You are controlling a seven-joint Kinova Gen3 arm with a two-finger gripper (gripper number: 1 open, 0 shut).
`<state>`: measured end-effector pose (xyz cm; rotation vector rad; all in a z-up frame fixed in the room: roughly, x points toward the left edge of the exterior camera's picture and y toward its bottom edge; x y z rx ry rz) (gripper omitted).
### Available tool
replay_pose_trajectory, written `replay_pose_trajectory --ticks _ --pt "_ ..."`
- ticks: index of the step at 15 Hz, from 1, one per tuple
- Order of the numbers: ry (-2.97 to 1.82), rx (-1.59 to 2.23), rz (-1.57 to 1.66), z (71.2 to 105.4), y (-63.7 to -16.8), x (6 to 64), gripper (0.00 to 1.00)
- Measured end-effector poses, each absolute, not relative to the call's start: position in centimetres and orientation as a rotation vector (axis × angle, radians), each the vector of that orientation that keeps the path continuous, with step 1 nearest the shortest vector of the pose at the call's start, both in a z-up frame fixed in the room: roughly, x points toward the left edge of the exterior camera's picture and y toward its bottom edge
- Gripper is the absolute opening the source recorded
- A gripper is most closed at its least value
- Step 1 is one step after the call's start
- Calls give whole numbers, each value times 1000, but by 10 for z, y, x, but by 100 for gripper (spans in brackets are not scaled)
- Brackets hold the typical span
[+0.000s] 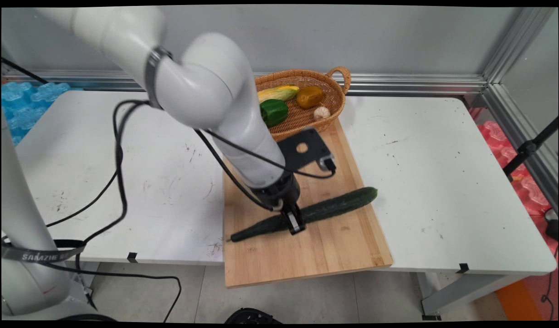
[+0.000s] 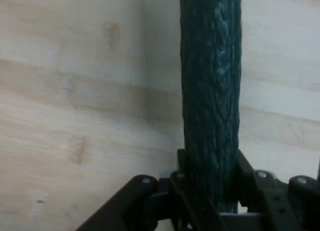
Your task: Place the picked object in the vegetable basket
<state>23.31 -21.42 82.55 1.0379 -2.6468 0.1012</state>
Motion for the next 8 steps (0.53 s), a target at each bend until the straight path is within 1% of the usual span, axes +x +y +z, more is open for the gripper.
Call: replay_pose_trajectory --ticks 6,8 --pt "-2585 981 152 887 -229 269 0" --pt "-2565 986 172 902 -237 280 0"
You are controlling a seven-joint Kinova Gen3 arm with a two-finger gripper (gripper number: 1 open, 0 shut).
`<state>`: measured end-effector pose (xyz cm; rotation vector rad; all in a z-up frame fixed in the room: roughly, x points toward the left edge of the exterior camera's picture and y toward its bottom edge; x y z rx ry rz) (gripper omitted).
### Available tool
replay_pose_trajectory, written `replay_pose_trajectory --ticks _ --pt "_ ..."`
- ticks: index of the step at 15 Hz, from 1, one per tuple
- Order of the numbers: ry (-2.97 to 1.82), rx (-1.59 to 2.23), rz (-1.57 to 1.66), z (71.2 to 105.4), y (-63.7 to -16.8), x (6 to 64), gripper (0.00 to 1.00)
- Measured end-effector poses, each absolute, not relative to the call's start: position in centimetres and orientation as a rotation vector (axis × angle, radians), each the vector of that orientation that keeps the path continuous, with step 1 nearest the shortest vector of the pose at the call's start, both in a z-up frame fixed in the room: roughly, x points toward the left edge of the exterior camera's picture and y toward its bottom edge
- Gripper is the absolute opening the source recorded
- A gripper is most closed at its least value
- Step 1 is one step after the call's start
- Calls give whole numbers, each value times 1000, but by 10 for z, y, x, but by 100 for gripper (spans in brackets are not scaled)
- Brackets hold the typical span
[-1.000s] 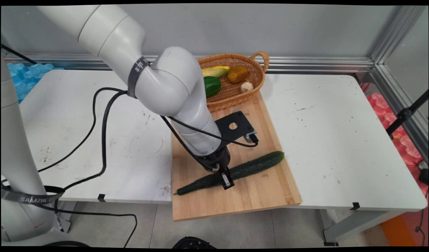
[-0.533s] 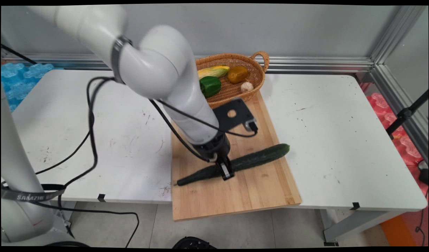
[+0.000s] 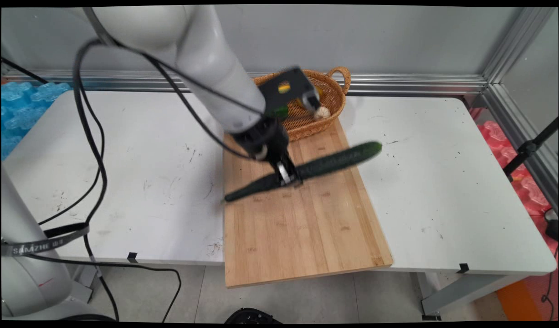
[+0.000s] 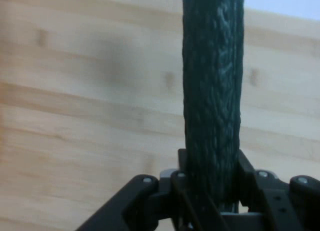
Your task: Place the picked object in the vegetable basket
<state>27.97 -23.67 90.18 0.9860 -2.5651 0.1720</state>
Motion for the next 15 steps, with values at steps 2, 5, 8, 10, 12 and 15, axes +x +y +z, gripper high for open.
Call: replay_pose_trajectory --ticks 2,5,8,10,12,15 --pt "-2544 996 195 915 -246 291 0" --pt "-2510 1012 252 935 -270 312 0" --pt "-2484 1016 313 945 -296 327 0" --pt "-2467 1014 359 949 -317 336 0" --pt "-2456 1002 393 948 -339 343 0" --pt "-2450 971 426 940 -368 347 0"
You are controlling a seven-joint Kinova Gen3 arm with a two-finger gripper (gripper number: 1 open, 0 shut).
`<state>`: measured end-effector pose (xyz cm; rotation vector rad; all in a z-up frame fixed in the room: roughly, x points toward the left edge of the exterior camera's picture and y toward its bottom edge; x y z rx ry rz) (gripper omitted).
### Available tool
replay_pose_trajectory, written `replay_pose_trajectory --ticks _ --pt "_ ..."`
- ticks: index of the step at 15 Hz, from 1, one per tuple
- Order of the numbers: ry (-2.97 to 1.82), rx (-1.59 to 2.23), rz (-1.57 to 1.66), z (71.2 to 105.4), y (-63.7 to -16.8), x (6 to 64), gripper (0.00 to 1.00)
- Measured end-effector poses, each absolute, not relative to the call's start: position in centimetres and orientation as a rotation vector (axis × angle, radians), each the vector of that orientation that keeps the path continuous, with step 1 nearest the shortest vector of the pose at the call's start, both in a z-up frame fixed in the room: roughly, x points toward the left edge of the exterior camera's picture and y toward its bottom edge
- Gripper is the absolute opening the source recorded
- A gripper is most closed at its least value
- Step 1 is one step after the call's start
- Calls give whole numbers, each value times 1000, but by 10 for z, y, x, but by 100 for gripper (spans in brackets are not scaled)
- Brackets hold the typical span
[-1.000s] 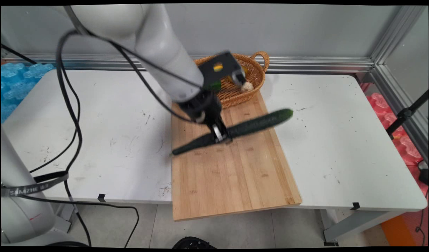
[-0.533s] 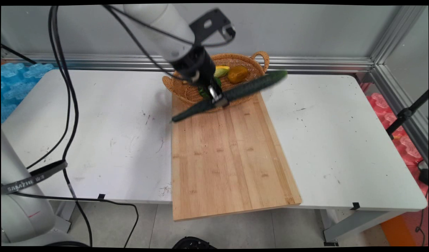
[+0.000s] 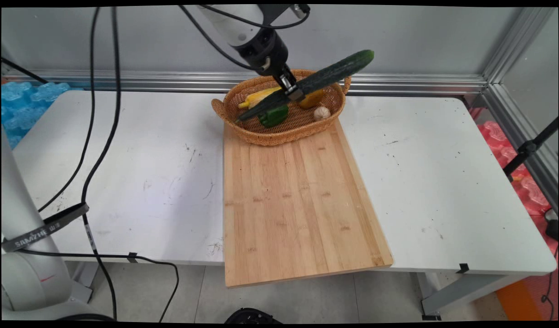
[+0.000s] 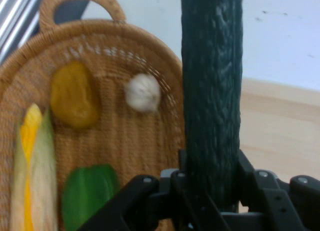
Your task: Place the picked object in the vegetable basket
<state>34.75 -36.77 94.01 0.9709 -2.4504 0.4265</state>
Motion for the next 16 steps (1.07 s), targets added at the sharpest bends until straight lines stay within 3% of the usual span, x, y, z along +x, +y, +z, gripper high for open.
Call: replay_pose_trajectory --ticks 8,16 --pt "-2476 917 444 886 -429 350 0" --pt "-2525 911 393 826 -463 352 0"
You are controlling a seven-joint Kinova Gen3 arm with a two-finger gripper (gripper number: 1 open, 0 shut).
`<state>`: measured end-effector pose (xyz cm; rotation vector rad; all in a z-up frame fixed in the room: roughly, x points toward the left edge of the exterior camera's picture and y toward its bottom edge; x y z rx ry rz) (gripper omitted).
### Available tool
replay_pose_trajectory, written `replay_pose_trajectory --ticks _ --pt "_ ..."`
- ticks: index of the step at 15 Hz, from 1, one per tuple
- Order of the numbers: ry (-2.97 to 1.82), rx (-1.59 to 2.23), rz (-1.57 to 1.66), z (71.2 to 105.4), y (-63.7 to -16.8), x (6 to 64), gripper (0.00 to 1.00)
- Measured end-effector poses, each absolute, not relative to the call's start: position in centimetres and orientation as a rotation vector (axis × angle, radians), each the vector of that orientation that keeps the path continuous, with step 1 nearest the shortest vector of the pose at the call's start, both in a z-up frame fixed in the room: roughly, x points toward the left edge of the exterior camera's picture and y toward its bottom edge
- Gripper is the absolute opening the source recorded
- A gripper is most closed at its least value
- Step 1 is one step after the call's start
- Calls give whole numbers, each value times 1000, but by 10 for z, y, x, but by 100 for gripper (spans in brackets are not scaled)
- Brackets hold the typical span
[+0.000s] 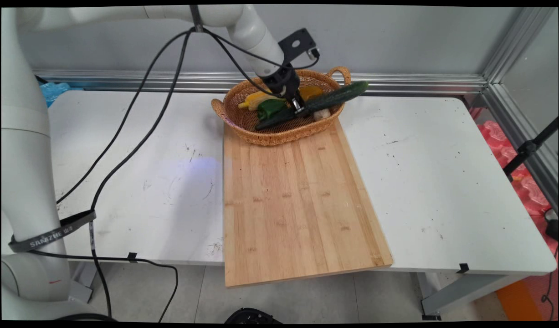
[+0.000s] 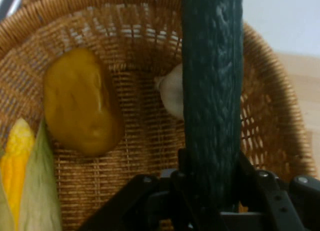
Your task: Place the picked object in the vegetable basket
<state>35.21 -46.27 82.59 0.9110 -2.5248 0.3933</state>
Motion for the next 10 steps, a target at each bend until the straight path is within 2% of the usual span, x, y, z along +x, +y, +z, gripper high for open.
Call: replay_pose_trajectory --ticks 3,4,10 --pt "-2533 913 382 813 -468 356 0" --pt "-2532 914 380 811 -468 358 100" --pt "-2512 879 379 823 -468 364 100"
